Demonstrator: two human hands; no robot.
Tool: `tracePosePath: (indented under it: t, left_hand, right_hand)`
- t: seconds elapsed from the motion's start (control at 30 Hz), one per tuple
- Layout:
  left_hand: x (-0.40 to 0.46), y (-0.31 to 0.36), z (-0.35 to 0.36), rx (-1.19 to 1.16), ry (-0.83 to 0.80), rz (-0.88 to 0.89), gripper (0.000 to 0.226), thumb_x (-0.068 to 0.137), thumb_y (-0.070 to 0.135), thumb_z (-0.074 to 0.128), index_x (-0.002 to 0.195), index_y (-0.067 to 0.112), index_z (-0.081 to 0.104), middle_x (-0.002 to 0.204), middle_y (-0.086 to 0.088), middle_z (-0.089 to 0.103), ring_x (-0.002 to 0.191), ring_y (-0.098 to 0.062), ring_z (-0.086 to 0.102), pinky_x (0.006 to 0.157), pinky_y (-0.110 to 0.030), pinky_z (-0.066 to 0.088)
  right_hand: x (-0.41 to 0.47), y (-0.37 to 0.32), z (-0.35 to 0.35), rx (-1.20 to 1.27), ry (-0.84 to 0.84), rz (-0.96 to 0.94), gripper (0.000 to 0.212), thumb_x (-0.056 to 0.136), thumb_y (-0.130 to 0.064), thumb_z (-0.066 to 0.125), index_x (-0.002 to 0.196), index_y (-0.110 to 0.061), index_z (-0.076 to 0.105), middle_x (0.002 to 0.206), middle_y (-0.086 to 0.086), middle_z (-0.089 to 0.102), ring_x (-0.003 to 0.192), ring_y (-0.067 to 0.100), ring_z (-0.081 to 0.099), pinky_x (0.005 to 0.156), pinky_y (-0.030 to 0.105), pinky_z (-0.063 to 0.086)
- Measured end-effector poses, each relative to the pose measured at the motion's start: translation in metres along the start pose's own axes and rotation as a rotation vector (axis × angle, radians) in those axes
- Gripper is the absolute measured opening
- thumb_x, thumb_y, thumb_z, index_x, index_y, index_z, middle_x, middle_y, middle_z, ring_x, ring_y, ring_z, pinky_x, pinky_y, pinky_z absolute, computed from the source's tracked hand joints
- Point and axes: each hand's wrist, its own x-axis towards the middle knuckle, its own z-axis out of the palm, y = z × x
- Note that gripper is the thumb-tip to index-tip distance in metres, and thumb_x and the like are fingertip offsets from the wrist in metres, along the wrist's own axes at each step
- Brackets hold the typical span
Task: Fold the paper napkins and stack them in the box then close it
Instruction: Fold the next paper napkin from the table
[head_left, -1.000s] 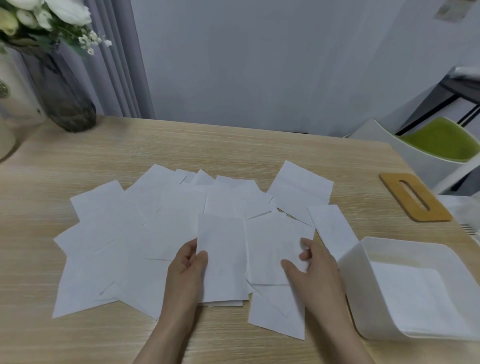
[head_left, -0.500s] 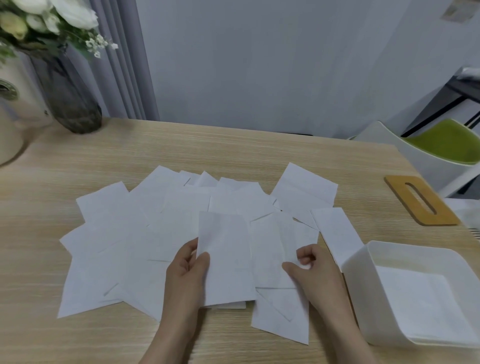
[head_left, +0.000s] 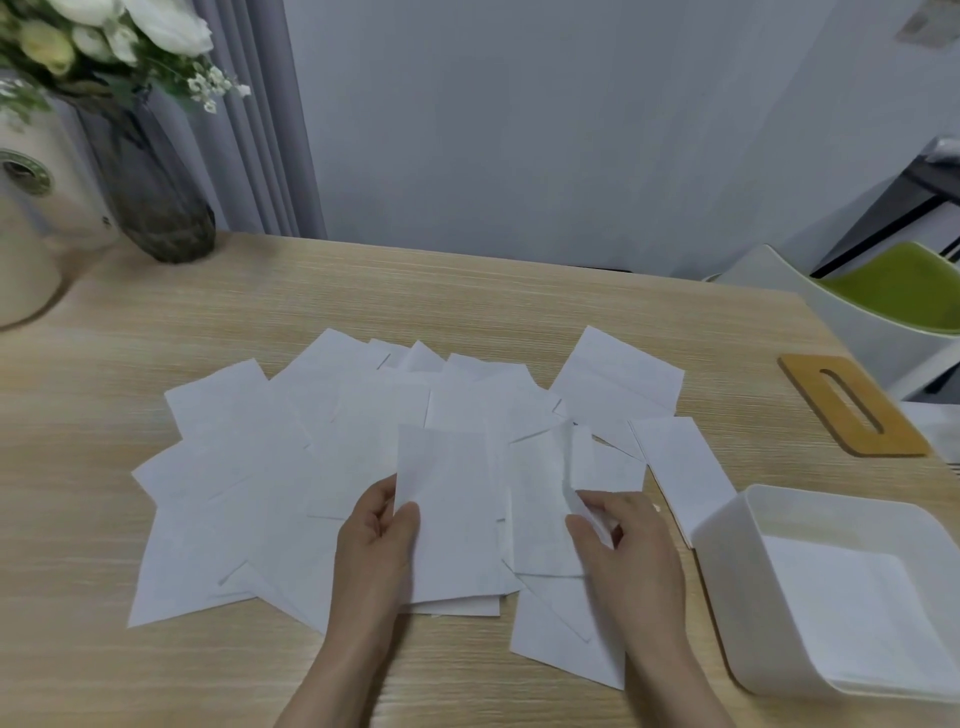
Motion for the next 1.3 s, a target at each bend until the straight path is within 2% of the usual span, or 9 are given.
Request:
tracePosePath:
  t: [0.1, 0.23, 0.43, 0.6, 0.77, 0.97, 1.13, 1.23, 1.3]
  left_hand:
    - [-0.001, 0.001, 0.0, -0.002, -0.007, -0.007, 0.03, 0.096, 0.002, 0.05, 0.105, 0.026, 0.066, 0.093, 0.011, 0.076, 0.081, -0.005, 0.071, 0.068, -0.023, 0.049]
    - [-0.002, 0.002, -0.001, 0.003, -0.011, -0.009, 0.03, 0.095, 0.002, 0.051, 0.105, 0.025, 0.066, 0.093, 0.011, 0.076, 0.081, -0.006, 0.071, 0.068, -0.025, 0.05]
    - [-0.001, 0.002, 0.0, 0.015, -0.008, -0.01, 0.03, 0.095, 0.001, 0.05, 0.106, 0.024, 0.067, 0.091, 0.011, 0.076, 0.08, -0.006, 0.071, 0.068, -0.026, 0.049]
    - [-0.001, 0.001, 0.0, 0.005, -0.007, -0.01, 0.03, 0.095, 0.001, 0.051, 0.105, 0.025, 0.066, 0.092, 0.011, 0.076, 0.081, -0.005, 0.071, 0.069, -0.025, 0.049]
    - [0.0, 0.001, -0.001, -0.001, -0.016, -0.016, 0.028, 0.095, 0.002, 0.052, 0.108, 0.023, 0.066, 0.094, 0.009, 0.077, 0.084, -0.008, 0.072, 0.072, -0.029, 0.051]
    - [0.002, -0.002, -0.003, -0.002, -0.012, -0.021, 0.024, 0.096, 0.011, 0.053, 0.11, 0.024, 0.068, 0.097, 0.006, 0.076, 0.091, -0.015, 0.071, 0.082, -0.035, 0.053]
    - [0.004, -0.004, -0.003, -0.002, -0.002, -0.015, 0.03, 0.098, 0.01, 0.047, 0.104, 0.029, 0.07, 0.097, 0.008, 0.076, 0.091, -0.011, 0.071, 0.079, -0.032, 0.051]
    - [0.005, -0.004, -0.003, 0.004, 0.004, -0.01, 0.031, 0.099, 0.01, 0.046, 0.101, 0.029, 0.07, 0.097, 0.01, 0.076, 0.09, -0.008, 0.07, 0.076, -0.029, 0.048]
    - [0.005, -0.005, -0.003, -0.001, 0.006, -0.012, 0.031, 0.099, 0.01, 0.046, 0.101, 0.029, 0.07, 0.098, 0.01, 0.075, 0.091, -0.008, 0.07, 0.076, -0.029, 0.048]
  right_hand:
    - [0.003, 0.0, -0.001, 0.094, 0.03, 0.055, 0.004, 0.086, -0.027, 0.065, 0.084, -0.03, 0.063, 0.089, -0.014, 0.059, 0.083, 0.009, 0.055, 0.063, 0.027, 0.042]
    - [0.006, -0.001, -0.009, 0.242, -0.03, 0.174, 0.009, 0.088, -0.023, 0.06, 0.079, -0.022, 0.061, 0.077, -0.002, 0.062, 0.07, 0.016, 0.057, 0.063, 0.033, 0.045]
    - [0.008, 0.001, -0.031, 0.316, -0.201, 0.287, 0.019, 0.089, -0.015, 0.053, 0.072, -0.01, 0.047, 0.072, 0.002, 0.05, 0.066, 0.016, 0.045, 0.063, 0.031, 0.033]
    - [0.006, 0.001, -0.041, 0.27, -0.237, 0.289, 0.027, 0.088, -0.019, 0.057, 0.066, -0.014, 0.042, 0.065, -0.003, 0.045, 0.065, 0.015, 0.042, 0.063, 0.031, 0.03]
    - [0.0, 0.004, -0.039, 0.109, -0.173, 0.202, 0.019, 0.083, -0.028, 0.064, 0.072, -0.014, 0.057, 0.064, -0.007, 0.053, 0.063, 0.013, 0.05, 0.06, 0.03, 0.038]
    - [-0.002, 0.017, -0.034, 0.009, -0.118, 0.149, 0.028, 0.09, -0.014, 0.058, 0.063, -0.009, 0.053, 0.055, -0.007, 0.043, 0.056, 0.01, 0.041, 0.056, 0.028, 0.034]
    - [0.0, 0.018, -0.036, 0.234, -0.078, 0.184, 0.032, 0.09, -0.009, 0.059, 0.059, -0.018, 0.054, 0.043, -0.012, 0.039, 0.045, 0.003, 0.037, 0.053, 0.025, 0.03]
    - [0.0, 0.015, -0.034, 0.454, -0.092, 0.283, 0.017, 0.092, -0.009, 0.059, 0.075, -0.008, 0.061, 0.042, -0.009, 0.047, 0.042, 0.004, 0.042, 0.057, 0.028, 0.036]
    - [-0.002, 0.009, -0.031, 0.564, -0.111, 0.343, 0.01, 0.093, -0.011, 0.059, 0.083, -0.007, 0.06, 0.046, -0.007, 0.055, 0.041, 0.001, 0.048, 0.047, 0.024, 0.039]
